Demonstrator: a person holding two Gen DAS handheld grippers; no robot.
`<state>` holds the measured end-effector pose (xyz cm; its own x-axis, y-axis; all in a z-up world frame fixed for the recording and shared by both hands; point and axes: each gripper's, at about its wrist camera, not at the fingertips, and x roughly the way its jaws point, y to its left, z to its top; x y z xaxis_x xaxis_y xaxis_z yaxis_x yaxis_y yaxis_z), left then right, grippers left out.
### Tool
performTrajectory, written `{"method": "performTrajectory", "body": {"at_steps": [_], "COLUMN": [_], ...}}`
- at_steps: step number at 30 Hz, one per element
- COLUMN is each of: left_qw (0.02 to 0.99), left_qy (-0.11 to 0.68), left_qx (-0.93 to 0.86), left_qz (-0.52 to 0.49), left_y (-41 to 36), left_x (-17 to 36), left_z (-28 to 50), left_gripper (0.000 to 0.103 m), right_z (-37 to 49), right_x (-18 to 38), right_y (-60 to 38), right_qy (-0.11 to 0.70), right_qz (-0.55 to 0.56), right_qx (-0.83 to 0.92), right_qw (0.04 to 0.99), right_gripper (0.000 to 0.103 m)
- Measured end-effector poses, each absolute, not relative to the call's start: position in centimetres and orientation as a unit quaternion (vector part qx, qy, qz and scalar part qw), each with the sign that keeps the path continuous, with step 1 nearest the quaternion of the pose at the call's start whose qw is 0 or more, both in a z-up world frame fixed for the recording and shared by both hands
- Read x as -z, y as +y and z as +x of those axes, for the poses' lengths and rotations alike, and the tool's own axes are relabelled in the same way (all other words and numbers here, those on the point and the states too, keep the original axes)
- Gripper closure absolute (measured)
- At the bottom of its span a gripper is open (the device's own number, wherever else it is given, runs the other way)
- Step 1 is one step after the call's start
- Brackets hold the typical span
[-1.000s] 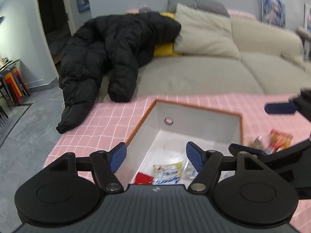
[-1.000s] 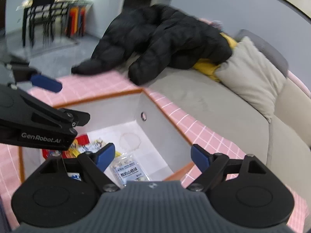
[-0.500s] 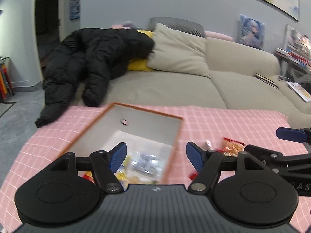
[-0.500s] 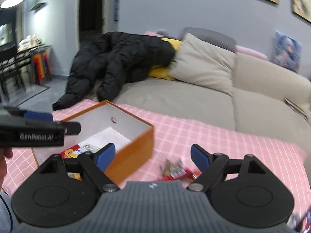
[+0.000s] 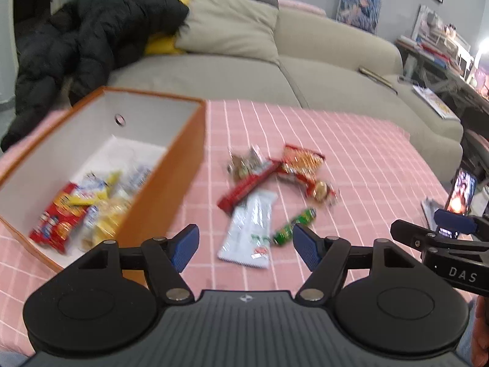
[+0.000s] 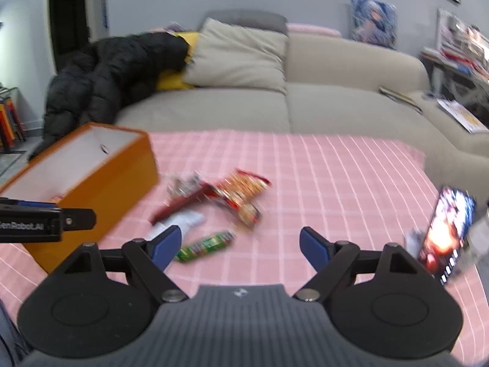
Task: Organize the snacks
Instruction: 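Lift both open tools away from the box back toward the snacks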
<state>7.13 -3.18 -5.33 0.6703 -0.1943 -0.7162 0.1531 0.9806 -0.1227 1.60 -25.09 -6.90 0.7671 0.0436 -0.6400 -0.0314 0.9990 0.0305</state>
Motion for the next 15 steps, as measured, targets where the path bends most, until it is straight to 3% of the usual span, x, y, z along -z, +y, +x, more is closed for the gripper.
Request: {"method": "performTrajectory", "body": {"at_steps": [15], "left_qw": [0.904], "left_qy": [0.416], "left_qx": [0.095], "left_qz": [-0.004], "left_y": [-4.6], "left_x": [8.8], "left_z": [10.9], "left_gripper": [0.027], "right_z": [6.2], "right_x": [11.9], "right_y": [-24.2], "right_qy": [0.404], "right_qz": [0.048], "right_qx": [-0.034], "right_qw": [0.913], "right_gripper": [0.029]}}
